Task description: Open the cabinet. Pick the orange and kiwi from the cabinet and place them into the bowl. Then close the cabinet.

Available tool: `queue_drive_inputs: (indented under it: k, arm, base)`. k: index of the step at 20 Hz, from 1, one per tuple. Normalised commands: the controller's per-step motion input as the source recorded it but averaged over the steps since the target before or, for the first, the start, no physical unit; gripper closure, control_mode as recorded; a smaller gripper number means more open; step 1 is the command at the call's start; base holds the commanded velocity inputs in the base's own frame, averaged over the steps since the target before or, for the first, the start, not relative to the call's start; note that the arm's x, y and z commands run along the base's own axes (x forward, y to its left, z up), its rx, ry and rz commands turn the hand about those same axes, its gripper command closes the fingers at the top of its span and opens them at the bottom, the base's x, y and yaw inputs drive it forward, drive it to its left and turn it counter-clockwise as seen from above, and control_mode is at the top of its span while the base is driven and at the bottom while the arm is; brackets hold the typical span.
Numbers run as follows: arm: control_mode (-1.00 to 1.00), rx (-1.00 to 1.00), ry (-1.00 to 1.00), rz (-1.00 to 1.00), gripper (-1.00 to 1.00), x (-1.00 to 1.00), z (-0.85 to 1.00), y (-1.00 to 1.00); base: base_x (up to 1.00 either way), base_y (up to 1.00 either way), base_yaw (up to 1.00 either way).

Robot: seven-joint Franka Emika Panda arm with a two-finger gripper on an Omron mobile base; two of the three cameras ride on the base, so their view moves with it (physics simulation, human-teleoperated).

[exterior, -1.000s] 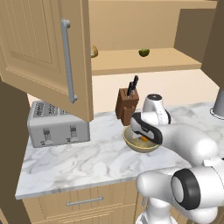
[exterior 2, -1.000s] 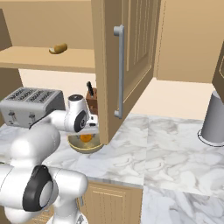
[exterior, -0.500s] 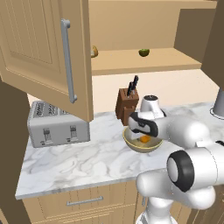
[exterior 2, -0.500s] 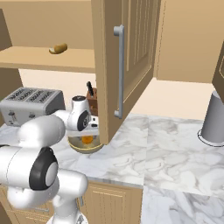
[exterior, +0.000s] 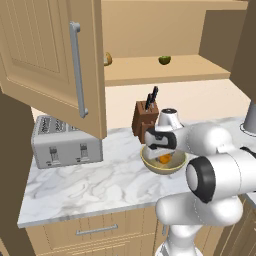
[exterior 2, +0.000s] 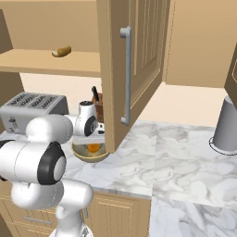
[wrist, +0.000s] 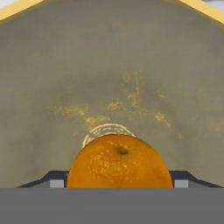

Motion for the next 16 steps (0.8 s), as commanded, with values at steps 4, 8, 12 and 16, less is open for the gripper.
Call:
queue_drive_inputs:
  k: [4, 8, 12, 16]
  arm:
    - [-1.00, 0.00, 0.00, 0.00, -1.00, 0.00, 0.00, 0.00]
    - [-1.00, 0.00, 0.00, 0.00, -1.00, 0.00, 0.00, 0.00]
    - [-1.00, 0.00, -0.08, 0.00, -1.00, 0.00, 0.01, 0.00]
    - [-1.00, 0.00, -0.16, 0.00, -1.00, 0.00, 0.17, 0.00]
  base:
    - [0.00, 0.00, 0.00]
    - [0.00, 0.00, 0.00]
    - [0.00, 0.00, 0.00]
    - [0.00, 0.00, 0.00]
